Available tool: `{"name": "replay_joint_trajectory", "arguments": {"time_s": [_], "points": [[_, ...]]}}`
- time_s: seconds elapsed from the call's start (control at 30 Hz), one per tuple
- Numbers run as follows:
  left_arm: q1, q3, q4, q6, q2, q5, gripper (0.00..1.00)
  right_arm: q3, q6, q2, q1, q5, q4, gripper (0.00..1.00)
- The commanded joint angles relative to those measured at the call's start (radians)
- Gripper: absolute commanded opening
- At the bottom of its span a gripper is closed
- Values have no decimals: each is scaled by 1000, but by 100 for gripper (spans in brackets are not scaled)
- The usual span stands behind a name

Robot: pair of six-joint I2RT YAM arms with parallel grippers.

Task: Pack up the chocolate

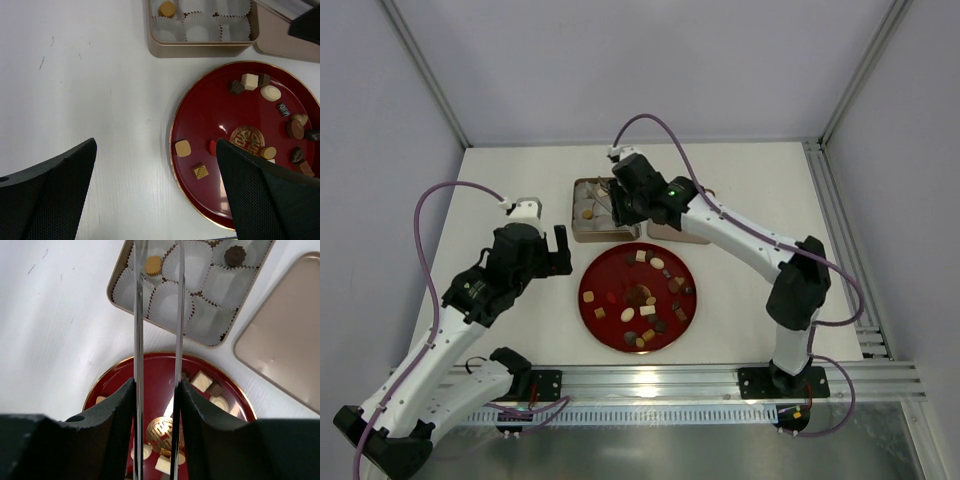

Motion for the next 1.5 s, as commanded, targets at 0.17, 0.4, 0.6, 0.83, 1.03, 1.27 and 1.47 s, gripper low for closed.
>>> {"name": "replay_joint_trajectory", "arguments": {"time_s": [0.17, 0.4, 0.6, 0.83, 1.03, 1.27, 1.47], "points": [[0, -3, 35, 4, 0, 0, 100, -371, 44, -408, 27, 47, 39, 42], [0, -3, 36, 4, 5, -3, 100, -653, 139, -643, 124, 97, -4, 41], [0, -1, 38, 6, 8, -4, 100, -750, 180, -708, 153, 81, -14, 41], [0, -3, 38, 1, 9, -4, 100, -756, 164, -652, 159, 67, 11, 42], [0, -4, 35, 2, 6, -6, 100, -744, 145, -594, 161, 61, 39, 41], [0, -6, 32, 2, 3, -7, 100, -730, 136, -563, 161, 53, 58, 42], [0, -3, 33, 2, 5, -7, 100, -716, 128, -531, 161, 50, 63, 41]]}}
